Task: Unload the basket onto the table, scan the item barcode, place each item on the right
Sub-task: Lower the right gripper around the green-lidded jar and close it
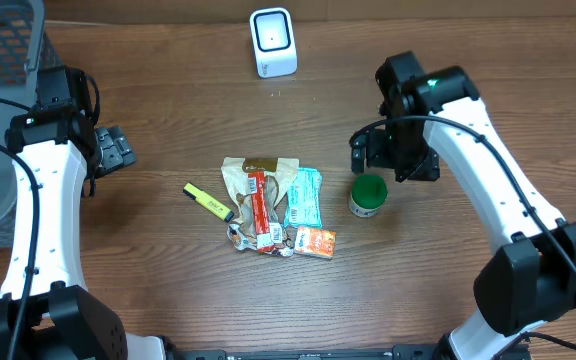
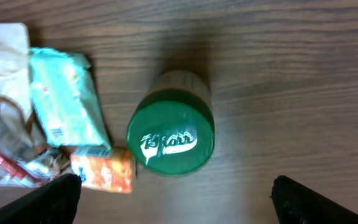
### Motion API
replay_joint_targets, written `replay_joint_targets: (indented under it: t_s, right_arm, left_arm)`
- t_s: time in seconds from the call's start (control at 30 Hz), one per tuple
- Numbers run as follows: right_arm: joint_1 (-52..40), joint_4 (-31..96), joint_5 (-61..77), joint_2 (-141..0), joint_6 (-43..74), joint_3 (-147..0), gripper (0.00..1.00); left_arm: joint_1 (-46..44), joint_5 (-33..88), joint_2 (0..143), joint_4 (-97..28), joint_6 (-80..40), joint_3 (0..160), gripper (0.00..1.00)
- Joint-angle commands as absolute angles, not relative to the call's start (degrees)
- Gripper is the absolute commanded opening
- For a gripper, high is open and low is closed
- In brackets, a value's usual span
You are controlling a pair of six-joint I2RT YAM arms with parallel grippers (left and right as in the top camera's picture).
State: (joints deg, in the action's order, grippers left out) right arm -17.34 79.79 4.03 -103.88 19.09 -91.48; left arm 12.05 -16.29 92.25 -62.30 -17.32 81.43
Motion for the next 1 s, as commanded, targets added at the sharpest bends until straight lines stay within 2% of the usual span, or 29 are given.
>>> replay_joint_targets:
  t_s: [0.0,0.3,0.43,0.47,0.6,0.83,0.97]
  right_arm:
    - [-17.6,75.6,3.5,-103.8,20.2,-87.2,1.00]
    - [-17.6,64.1,3.7,-103.9,20.2,-76.4,0.99]
    - [-17.6,62.6,3.7,-103.9,20.2,-74.9,0.95]
    - [-17.6,62.4,3.7,-103.9,20.2,-74.9,0.90]
    - [-17.6,62.3,3.7,-103.9,20.2,-74.9,0.88]
    - [-17.7,63.5,3.7,-103.9,20.3,-74.9,0.93]
    - [-17.7,63.5,4.1,-103.9,25.1,-74.9,0.94]
  left_arm:
    - [12.3,-16.4,91.4,-62.3,-16.3,82.3,1.00]
    - [12.3,-16.4,91.4,-62.3,-16.3,82.3,1.00]
    - [12.3,-16.4,91.4,-62.3,-16.3,82.3,1.00]
    - [12.3,-16.4,91.4,-62.3,-16.3,82.3,1.00]
    - [12.3,-16.4,91.4,-62.3,-16.3,82.3,1.00]
    - [12.3,-16.5,91.4,-62.3,-16.3,82.3,1.00]
    - [12.3,-16.4,91.4,-62.3,-16.3,82.3,1.00]
